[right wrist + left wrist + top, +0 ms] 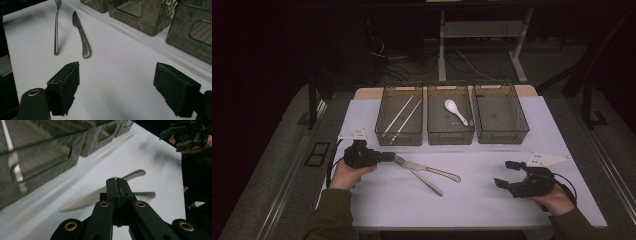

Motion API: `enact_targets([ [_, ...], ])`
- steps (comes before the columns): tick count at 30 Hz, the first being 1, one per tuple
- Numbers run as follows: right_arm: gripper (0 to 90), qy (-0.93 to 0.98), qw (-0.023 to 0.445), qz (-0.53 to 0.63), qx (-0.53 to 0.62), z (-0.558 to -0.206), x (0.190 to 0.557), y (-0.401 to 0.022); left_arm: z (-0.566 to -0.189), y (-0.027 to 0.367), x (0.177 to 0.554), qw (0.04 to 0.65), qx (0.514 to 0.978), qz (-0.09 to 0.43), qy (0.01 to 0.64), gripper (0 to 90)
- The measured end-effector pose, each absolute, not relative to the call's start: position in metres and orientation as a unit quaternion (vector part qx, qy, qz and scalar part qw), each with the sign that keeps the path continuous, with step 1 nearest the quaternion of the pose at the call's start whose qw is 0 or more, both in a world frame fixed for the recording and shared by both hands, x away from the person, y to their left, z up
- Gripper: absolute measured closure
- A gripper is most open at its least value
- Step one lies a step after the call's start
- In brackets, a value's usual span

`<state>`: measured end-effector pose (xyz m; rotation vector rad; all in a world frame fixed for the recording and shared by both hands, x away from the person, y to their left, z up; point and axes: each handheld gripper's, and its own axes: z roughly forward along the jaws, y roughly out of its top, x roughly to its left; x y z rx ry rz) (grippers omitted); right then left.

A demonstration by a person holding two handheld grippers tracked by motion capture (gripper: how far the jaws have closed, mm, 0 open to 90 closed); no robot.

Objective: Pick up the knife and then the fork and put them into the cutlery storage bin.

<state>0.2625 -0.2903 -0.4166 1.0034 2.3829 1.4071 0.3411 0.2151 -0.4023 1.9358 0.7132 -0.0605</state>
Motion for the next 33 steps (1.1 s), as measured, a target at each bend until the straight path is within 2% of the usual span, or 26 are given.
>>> enact_targets([
  [8,20.1,0.812,0.092,0.486,0.310,-0.401,0.265,-0.277,-0.382,0.184,0.329,0.532,0.800,0.025,0.277,89.3],
  [14,22.1,0.814,0.066,0.494,0.298,-0.395,0.271,-0.261,-0.369,0.163,0.319,0.559,0.782,0.059,0.269,89.4],
  [20,24.6,0.826,0.055,0.488,0.277,-0.389,0.282,-0.238,-0.363,0.143,0.314,0.578,0.772,0.068,0.255,89.3],
  [26,36.3,0.839,0.034,0.480,0.254,-0.388,0.297,-0.213,-0.364,0.123,0.311,0.577,0.778,0.076,0.236,89.3],
  [33,59.7,0.858,-0.005,0.463,0.221,-0.397,0.308,-0.185,-0.365,0.114,0.308,0.572,0.786,0.079,0.220,89.2],
])
